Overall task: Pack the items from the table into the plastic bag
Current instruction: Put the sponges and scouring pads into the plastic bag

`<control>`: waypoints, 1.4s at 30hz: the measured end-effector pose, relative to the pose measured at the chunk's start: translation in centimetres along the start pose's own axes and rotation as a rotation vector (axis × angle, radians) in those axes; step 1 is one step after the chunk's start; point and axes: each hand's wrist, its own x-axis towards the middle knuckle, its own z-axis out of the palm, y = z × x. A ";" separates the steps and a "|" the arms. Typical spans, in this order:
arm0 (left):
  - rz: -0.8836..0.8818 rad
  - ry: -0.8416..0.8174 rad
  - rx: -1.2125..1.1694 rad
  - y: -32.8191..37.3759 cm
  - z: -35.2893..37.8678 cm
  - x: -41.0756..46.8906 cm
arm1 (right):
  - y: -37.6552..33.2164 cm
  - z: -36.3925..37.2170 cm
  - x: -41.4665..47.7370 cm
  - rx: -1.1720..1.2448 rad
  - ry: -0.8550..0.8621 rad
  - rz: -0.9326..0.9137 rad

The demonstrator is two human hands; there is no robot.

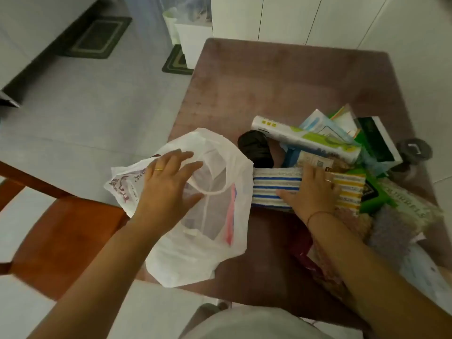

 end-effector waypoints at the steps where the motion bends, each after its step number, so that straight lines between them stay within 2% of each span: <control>1: 0.080 -0.026 0.126 -0.7 0.2 0.2 | -0.2 -0.1 0.1 -0.041 0.010 0.009; 4: 0.162 -0.102 0.382 -3.1 0.7 1.2 | -0.6 -0.2 0.7 -0.102 0.015 0.035; 9: -0.023 -0.250 0.604 -5.5 0.8 3.7 | -1.1 -1.0 1.2 -0.067 -0.038 0.124; 13: -0.115 -0.210 0.442 -4.8 -0.5 6.2 | -0.9 -2.1 -0.1 0.163 -0.054 0.100; 16: -0.141 -0.224 0.416 -4.2 -0.9 7.3 | -0.7 -3.2 -1.5 0.366 -0.068 0.091; 21: -0.138 -0.103 0.274 -4.1 -0.7 8.9 | -0.6 -6.2 -3.9 0.851 0.078 0.187; 23: -0.136 -0.095 0.244 -4.0 -0.9 9.6 | -1.2 -7.3 -5.1 1.035 0.047 0.201; 25: -0.140 -0.093 0.213 -3.8 -1.0 10.1 | -2.2 -7.8 -6.4 1.142 -0.065 0.187; 29: -0.136 -0.080 0.137 -3.2 -0.8 10.6 | -5.9 -5.1 -7.5 1.079 -0.313 0.143; 31: -0.135 -0.084 0.104 -2.9 -0.6 10.7 | -8.5 -2.6 -7.3 1.066 -0.370 0.147; 38: -0.155 -0.117 0.060 -2.3 -0.3 11.1 | -15.6 4.8 -3.7 1.244 -0.306 0.355; 42: -0.160 -0.107 0.066 -2.2 0.0 11.4 | -16.1 6.5 -2.9 1.067 -0.386 0.266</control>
